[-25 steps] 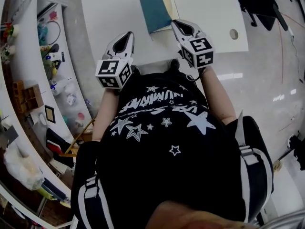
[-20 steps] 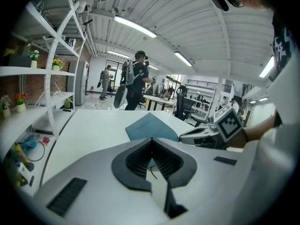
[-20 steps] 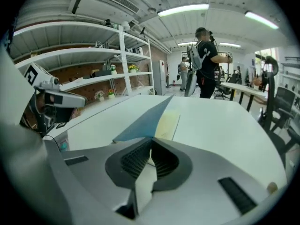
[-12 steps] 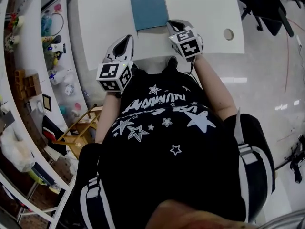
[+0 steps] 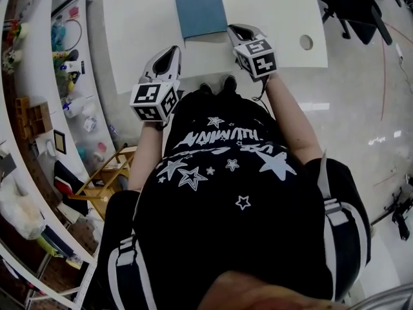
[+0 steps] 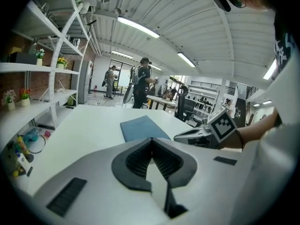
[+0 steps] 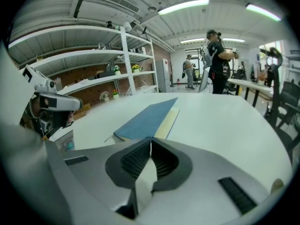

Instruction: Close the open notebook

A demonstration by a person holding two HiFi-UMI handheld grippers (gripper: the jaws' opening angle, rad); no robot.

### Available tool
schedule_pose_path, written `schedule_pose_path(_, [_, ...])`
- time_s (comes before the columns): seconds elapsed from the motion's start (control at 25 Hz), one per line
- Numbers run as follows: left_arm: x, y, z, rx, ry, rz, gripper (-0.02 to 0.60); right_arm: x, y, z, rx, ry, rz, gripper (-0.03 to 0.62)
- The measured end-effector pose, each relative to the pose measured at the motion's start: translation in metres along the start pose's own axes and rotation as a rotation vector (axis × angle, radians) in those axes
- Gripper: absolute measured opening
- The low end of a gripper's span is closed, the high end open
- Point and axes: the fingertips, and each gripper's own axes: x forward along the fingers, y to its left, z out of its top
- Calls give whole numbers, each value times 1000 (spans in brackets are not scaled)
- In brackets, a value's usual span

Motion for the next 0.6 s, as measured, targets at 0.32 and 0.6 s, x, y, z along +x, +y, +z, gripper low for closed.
schedule_pose_path(0.32, [9, 22, 11, -63, -45, -65, 12, -46, -11, 4, 82, -62, -136, 11])
schedule_pose_path(0.6, [-2, 18, 23, -121, -111, -20, 12, -69, -3, 17, 77, -114, -109, 11])
